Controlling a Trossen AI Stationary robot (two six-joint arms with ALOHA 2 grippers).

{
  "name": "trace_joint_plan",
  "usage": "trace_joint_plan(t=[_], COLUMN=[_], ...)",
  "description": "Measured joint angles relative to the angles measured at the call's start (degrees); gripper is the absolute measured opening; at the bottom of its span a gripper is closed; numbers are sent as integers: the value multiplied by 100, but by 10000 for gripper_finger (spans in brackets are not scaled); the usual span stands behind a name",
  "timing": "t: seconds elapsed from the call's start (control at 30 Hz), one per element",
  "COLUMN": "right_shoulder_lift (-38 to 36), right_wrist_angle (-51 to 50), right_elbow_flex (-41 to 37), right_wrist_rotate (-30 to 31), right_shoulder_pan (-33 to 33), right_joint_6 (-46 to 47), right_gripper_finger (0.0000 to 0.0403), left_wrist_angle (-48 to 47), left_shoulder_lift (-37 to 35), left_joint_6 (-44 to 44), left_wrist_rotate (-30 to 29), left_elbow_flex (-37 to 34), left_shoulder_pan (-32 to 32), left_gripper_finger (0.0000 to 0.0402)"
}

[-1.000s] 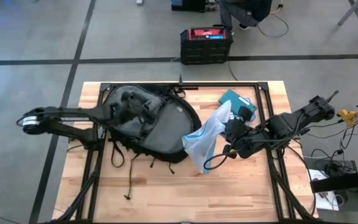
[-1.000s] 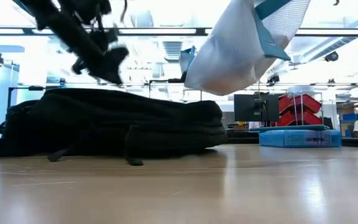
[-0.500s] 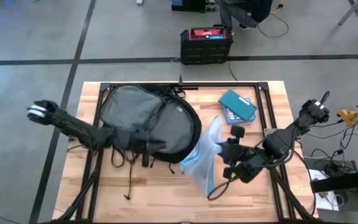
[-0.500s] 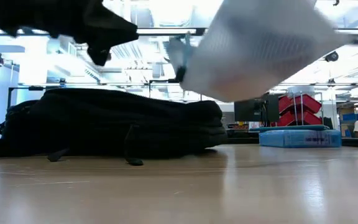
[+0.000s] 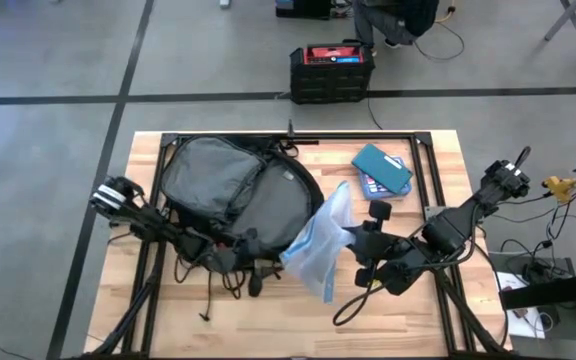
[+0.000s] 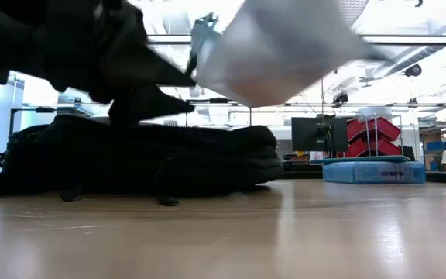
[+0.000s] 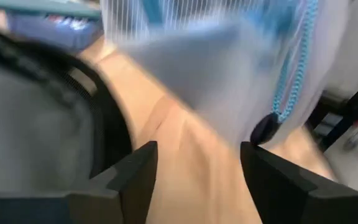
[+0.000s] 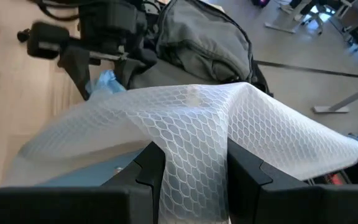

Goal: Unpack backpack
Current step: Open the blue zipper pouch

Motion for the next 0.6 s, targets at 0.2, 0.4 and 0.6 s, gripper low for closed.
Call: trace_joint_plan(t=[0.2,0.4,0.6], right_shoulder_lift=[9,11,11], right_wrist_angle=[-35,-40,-42], right_elbow_flex=[0,0,0], right_wrist_rotate=[-25,-38,-43], right_shoulder_pan=[4,4,4], right_joint_6=[9,-1,1], right_gripper_finger=[93,93,93], left_wrist_angle=[63,59,61], left_shoulder_lift=[-244,-240,-244], left_joint_6=[85,126,126], left_wrist_rotate=[-34,-88,102], left_elbow_flex=[-15,13,15], left_shoulder_pan=[-4,26,7], left_gripper_finger=[230,213,200])
